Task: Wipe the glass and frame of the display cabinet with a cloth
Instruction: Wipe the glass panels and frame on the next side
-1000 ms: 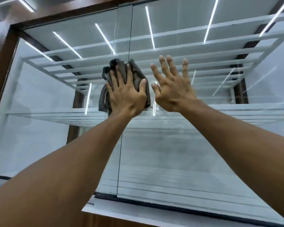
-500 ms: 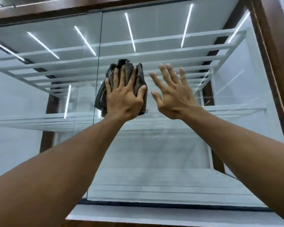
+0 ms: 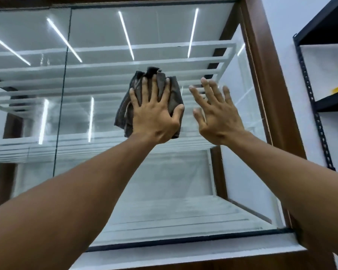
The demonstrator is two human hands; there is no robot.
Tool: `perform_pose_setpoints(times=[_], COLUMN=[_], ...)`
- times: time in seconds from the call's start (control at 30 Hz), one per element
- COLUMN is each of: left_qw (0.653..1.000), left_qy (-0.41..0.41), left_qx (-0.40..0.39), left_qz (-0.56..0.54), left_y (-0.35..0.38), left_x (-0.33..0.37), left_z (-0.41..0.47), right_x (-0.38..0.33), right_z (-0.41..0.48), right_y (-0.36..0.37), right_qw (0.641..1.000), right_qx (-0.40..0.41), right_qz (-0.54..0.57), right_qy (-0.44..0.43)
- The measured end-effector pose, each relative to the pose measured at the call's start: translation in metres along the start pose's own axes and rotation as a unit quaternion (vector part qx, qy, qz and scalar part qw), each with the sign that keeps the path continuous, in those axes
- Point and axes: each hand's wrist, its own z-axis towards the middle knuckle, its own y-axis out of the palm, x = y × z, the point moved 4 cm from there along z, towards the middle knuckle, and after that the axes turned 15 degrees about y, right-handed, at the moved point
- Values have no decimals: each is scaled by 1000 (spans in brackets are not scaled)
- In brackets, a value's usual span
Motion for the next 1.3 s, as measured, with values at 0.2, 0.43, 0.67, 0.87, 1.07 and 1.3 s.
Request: perform_pose_setpoints(times=[0.2,0.43,0.67,0.87,1.07,1.3], left_qw=[997,999,998,998,991,988], left_qy=[-63,-28,58,63,133,141], left_qx=[30,32,-8,-8,-19,11], left_qz=[-21,-13,-8,-22,-15,-61], left_y=[10,20,32,44,51,54], left_x=[37,70,128,176,194,187], left_z=[18,38,61,81,85,61], right_x=[17,68,125,133,144,143], right_z=[2,7,-1,-9,-12,-15], right_y=[-3,-22,-38,-41,-44,-38], right_qw=[1000,997,993,999,993,996], right_qx=[3,-8,3,16,37,30], right_qz=[1,-71,-111,24,100,41], right_qy=[-7,-28,40,32,48,69])
